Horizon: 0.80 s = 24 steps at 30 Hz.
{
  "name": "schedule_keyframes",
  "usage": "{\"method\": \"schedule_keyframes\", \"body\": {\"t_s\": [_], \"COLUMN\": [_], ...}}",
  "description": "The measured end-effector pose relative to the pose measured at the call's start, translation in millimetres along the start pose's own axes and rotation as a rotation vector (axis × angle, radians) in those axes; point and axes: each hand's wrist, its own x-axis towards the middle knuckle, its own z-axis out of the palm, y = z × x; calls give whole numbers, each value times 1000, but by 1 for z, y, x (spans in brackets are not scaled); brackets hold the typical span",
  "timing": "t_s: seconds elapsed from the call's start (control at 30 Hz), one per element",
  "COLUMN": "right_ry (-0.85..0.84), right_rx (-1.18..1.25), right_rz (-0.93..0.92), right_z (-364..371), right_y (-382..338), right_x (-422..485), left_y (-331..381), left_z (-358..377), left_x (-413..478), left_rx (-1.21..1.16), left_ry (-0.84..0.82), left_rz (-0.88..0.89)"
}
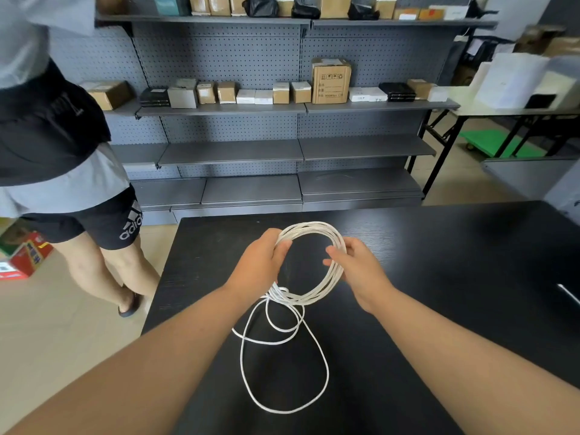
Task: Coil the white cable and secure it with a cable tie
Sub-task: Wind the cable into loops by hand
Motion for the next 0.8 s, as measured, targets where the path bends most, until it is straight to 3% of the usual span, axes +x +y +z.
{"method": "schedule_keyframes", "body": {"t_s": [0.13,0.23,0.6,0.8], "right_ry": [-104,-250,-212,-253], "right_rx": [-386,-560,-708,-899], "right_rz": [-179,-203,-315,-392], "right_z": [-3,-1,-6,-11], "right_y": [-16,-22,-36,-40], "right_x": [-1,-2,-1,2], "left_y": [6,7,-17,-17], "left_z": [-9,-15,-16,-13], "left_x": [3,4,-7,-8], "left_rx": [92,129,-240,46], "left_ry": [-149,-235,-327,-410], "left_rz": [78,88,-227,-153]}}
